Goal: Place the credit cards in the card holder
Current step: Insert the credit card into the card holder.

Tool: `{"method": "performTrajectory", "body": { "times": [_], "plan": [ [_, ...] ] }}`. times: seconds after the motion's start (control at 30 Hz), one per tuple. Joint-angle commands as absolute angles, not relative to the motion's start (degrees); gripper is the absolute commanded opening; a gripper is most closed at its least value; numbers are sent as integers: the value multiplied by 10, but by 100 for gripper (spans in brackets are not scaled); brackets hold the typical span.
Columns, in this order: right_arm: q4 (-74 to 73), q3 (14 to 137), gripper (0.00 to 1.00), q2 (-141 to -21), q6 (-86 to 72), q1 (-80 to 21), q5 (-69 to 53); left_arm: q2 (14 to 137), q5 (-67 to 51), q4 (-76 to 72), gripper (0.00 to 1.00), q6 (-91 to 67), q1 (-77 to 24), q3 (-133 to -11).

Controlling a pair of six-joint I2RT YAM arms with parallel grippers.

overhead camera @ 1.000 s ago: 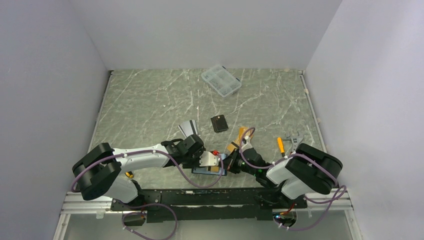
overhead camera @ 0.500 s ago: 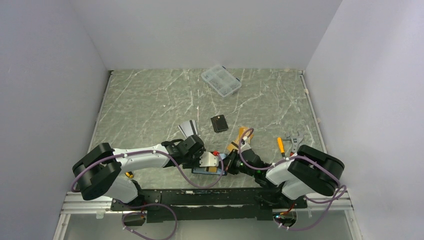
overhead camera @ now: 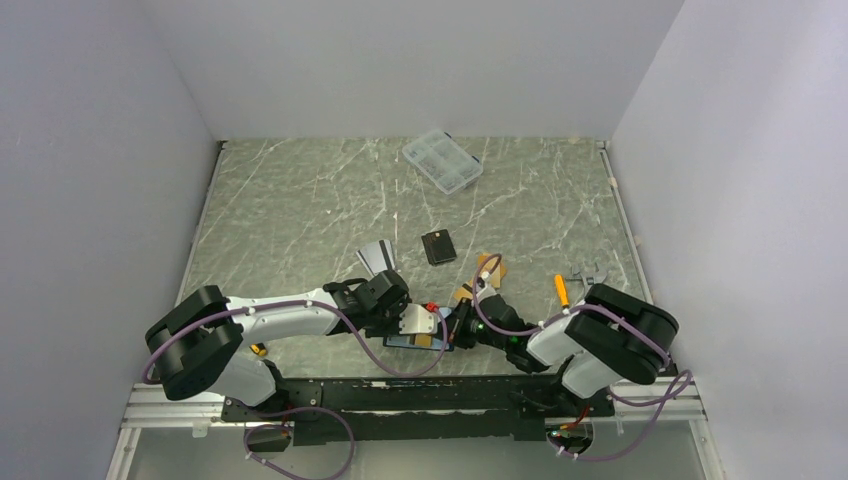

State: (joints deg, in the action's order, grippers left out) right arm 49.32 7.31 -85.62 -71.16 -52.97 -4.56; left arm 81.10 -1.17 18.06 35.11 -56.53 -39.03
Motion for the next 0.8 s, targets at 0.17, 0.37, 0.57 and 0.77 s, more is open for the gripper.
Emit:
{"method": "performTrajectory", "body": {
  "times": [0.17, 0.37, 0.57, 0.77],
  "plan": [
    [404, 105, 0, -900, -644, -508, -103, 835, -15, 236, 38, 345, -569, -370],
    [375, 149, 0, -940, -639, -510, -115, 827, -23, 237, 37, 346, -569, -369],
    [279, 170, 19, -890, -625, -523, -66, 798, -68, 236, 37, 351, -567, -363],
    [161, 189, 37, -813, -607, -533, -17, 777, -97, 264, 39, 352, -527, -389]
  ]
}}
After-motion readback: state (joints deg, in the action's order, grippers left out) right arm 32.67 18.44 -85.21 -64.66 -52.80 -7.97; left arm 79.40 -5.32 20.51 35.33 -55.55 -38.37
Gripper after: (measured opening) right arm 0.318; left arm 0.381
